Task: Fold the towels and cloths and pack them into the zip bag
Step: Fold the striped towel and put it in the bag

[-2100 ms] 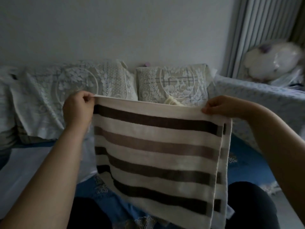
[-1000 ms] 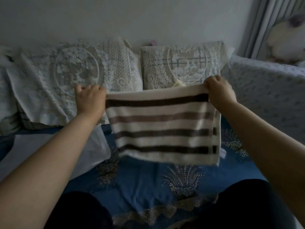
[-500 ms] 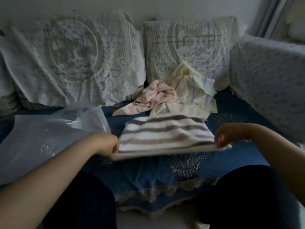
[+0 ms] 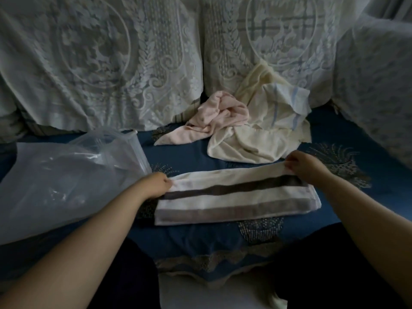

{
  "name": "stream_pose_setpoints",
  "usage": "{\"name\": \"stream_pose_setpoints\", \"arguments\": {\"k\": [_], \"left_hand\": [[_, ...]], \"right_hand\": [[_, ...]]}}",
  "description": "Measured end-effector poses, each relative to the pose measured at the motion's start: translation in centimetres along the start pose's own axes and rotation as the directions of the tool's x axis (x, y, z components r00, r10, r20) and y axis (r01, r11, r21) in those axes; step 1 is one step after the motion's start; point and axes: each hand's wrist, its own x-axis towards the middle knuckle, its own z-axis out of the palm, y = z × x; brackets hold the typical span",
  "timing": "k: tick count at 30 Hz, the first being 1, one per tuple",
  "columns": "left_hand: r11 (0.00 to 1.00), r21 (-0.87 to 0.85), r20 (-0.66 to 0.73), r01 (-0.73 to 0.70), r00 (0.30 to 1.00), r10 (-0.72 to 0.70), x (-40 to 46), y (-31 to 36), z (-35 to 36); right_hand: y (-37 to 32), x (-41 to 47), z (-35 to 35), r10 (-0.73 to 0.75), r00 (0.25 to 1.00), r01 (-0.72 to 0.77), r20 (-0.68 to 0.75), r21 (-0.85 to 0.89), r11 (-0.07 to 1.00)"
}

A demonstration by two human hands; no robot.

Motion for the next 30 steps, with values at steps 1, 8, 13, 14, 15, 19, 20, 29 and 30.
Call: {"name": "stream_pose_setpoints", "arguments": {"k": [1,8,13,14,15,19,20,29,30], "left_hand": [[0.999,-0.001,-0.006,0.038,0.999,-0.038,0.7,0.3,0.7],[0.973,0.016,-0.232,0.229,0.948,-0.22,4.0,0.4,3.5],[0.966,-0.213,-0.361,0.15,0.906,-0.22,5.4,0.0,4.1],[0.954,-0.271,-0.352,0.128,0.909,-0.222,5.6,-0.2,4.0],[0.949,-0.294,-0.336,0.11,0.918,-0.21,5.8,-0.5,4.0],[0.969,-0.22,-0.263,0.115,0.949,-0.173,6.0,-0.7,4.2],[0.973,-0.18,-0.27,0.145,0.944,-0.19,6.0,-0.7,4.3],[0.869,-0.491,-0.325,0.065,0.911,-0.252,5.5,0.6,3.1],[0.831,-0.556,-0.307,0.012,0.926,-0.219,5.5,0.6,2.4]], "right_hand": [[0.0,0.5,0.8,0.039,0.996,-0.036,0.076,-0.032,0.999],[-0.9,2.2,3.0,0.131,0.939,-0.049,0.319,-0.252,0.966],[-0.4,2.6,3.2,0.12,0.939,-0.021,0.321,-0.295,0.955],[-0.2,2.6,3.1,0.119,0.94,-0.023,0.32,-0.288,0.957],[-0.1,2.7,3.1,0.12,0.941,-0.03,0.318,-0.275,0.961],[0.4,2.5,2.9,0.124,0.944,-0.05,0.307,-0.238,0.97],[0.4,2.4,2.8,0.123,0.945,-0.053,0.302,-0.232,0.971],[0.8,1.7,2.9,0.097,0.958,-0.027,0.269,-0.252,0.967],[0.8,1.6,2.8,0.097,0.958,-0.024,0.271,-0.261,0.965]]}}
